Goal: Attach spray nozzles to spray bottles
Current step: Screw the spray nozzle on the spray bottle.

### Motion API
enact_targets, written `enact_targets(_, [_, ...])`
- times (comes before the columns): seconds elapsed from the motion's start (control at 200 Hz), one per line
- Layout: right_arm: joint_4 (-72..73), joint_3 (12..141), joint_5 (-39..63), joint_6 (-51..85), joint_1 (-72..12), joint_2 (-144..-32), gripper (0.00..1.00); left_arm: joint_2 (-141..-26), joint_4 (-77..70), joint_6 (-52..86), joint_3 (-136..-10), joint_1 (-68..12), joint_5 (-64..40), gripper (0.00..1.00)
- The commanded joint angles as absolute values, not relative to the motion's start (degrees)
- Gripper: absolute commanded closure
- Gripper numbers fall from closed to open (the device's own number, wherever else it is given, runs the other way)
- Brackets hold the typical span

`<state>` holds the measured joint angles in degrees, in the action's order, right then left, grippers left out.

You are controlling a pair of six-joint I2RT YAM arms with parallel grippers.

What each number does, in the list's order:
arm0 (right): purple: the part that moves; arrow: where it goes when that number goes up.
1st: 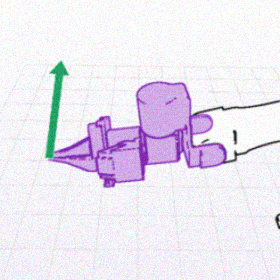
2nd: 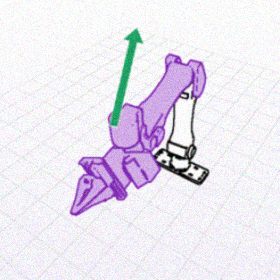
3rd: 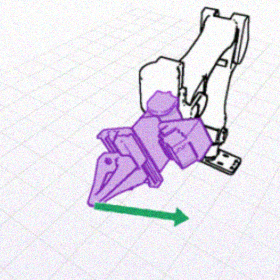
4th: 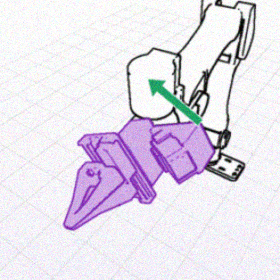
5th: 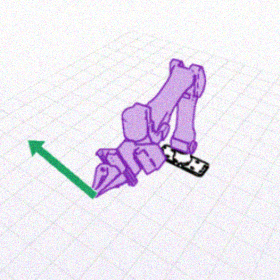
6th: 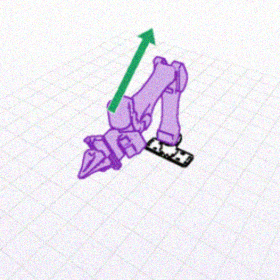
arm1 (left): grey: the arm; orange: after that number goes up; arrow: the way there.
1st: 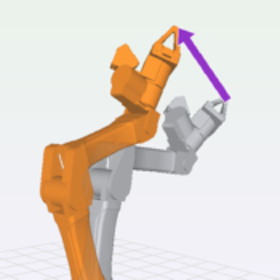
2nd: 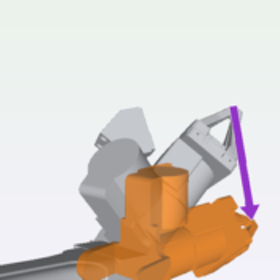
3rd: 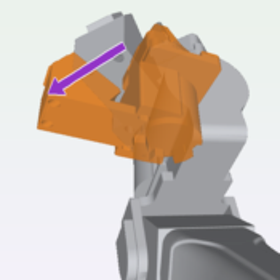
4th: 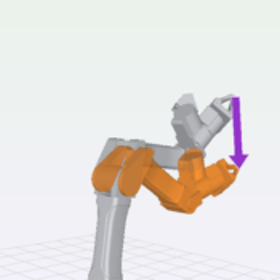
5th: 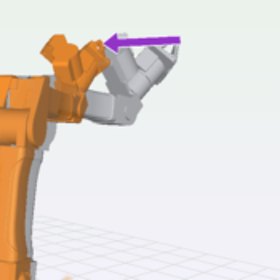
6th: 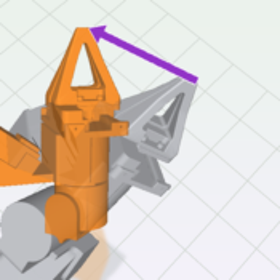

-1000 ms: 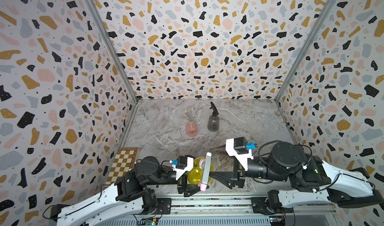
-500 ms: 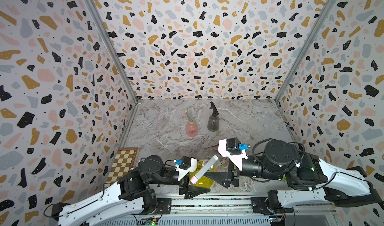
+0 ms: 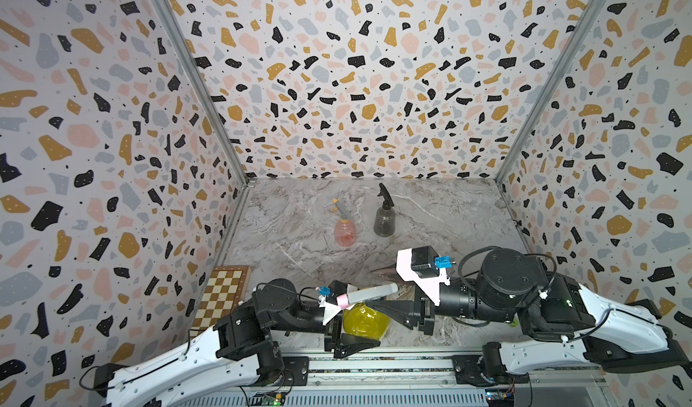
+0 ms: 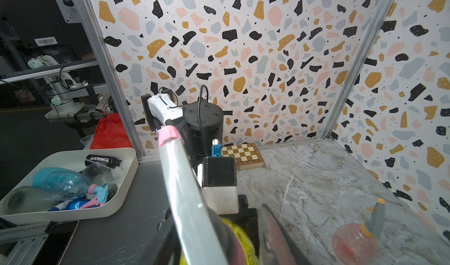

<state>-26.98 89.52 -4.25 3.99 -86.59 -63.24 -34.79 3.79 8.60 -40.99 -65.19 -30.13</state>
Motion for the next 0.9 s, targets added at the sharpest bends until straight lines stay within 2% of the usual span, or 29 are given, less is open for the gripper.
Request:
enact_targets(0.0, [-28.04,92.11,-3.83,3.67,-86.31,-63.08,0.57,-34.52,0.97,8.80,-43.15,-64.79,-30.88,1.00])
enact_targets(0.27, [-25.48,89.64,-3.69,3.85,-86.27,-62.34,0.83,-33.92,-2.22,9.82,-41.84,-64.78,-29.38,1.00])
enact_targets(0.516, [-22.43,86.53,-3.93,4.65,-86.28,-60.77,1.00,-31.65,-3.93,9.78,-40.62,-64.78,-26.35,1.00])
enact_targets(0.786, [-17.05,80.24,-4.48,5.18,-86.30,-57.41,1.00,-30.21,-7.01,10.62,-38.60,-64.78,-25.88,1.00])
enact_targets(0.891, [-20.08,82.75,-2.99,4.67,-86.22,-59.48,1.00,-31.35,-5.13,9.72,-39.96,-64.78,-26.67,1.00])
